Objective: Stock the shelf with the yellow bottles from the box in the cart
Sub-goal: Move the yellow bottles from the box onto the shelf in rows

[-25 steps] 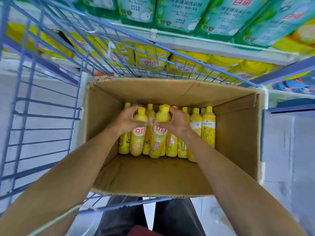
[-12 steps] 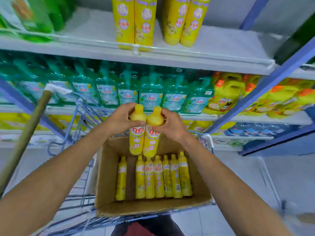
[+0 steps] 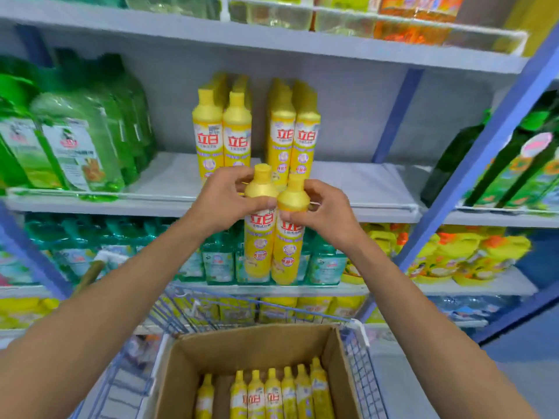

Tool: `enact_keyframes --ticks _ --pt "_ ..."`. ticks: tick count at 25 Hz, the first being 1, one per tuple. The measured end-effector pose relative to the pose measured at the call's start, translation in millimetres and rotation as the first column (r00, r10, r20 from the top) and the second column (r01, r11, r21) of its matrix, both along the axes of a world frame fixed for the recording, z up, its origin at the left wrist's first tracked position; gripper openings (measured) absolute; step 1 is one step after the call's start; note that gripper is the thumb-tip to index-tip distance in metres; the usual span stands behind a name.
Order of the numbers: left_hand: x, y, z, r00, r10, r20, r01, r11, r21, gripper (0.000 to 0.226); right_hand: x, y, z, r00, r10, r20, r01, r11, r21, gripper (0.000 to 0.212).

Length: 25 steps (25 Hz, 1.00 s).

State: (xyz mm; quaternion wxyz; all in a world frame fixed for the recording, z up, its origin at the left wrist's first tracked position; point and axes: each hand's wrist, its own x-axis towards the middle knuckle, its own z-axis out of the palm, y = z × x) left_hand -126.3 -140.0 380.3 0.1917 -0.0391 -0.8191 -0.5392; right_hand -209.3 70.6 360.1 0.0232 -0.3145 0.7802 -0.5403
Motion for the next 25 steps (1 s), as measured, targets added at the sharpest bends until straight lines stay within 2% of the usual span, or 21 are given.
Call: enact_keyframes --ticks 6,11,14,25 --pt "-57 14 85 0.981 0.090 -0.173 -0.104 0.992 -0.076 0.049 -55 13 89 0.995 0.046 -0.087 -0.055 0.993 -0.107 0.050" --pt "-93 17 121 0.968 0.126 -0.219 -0.154 0.981 -0.115 0.042 -100 6 116 0.989 0.009 -0.150 -0.034 0.985 -0.168 0.053" --pt "-107 14 118 0.965 0.172 -0.197 -0.196 0.974 -0.110 0.043 -120 -1 111 0.988 -0.014 -0.154 -0.013 0.985 -0.171 0.060" --pt "-125 12 83 0.949 0.229 -0.216 -0.238 0.971 -0.017 0.034 -132 -22 90 0.997 -0.027 -0.074 0.012 0.980 -0.201 0.066"
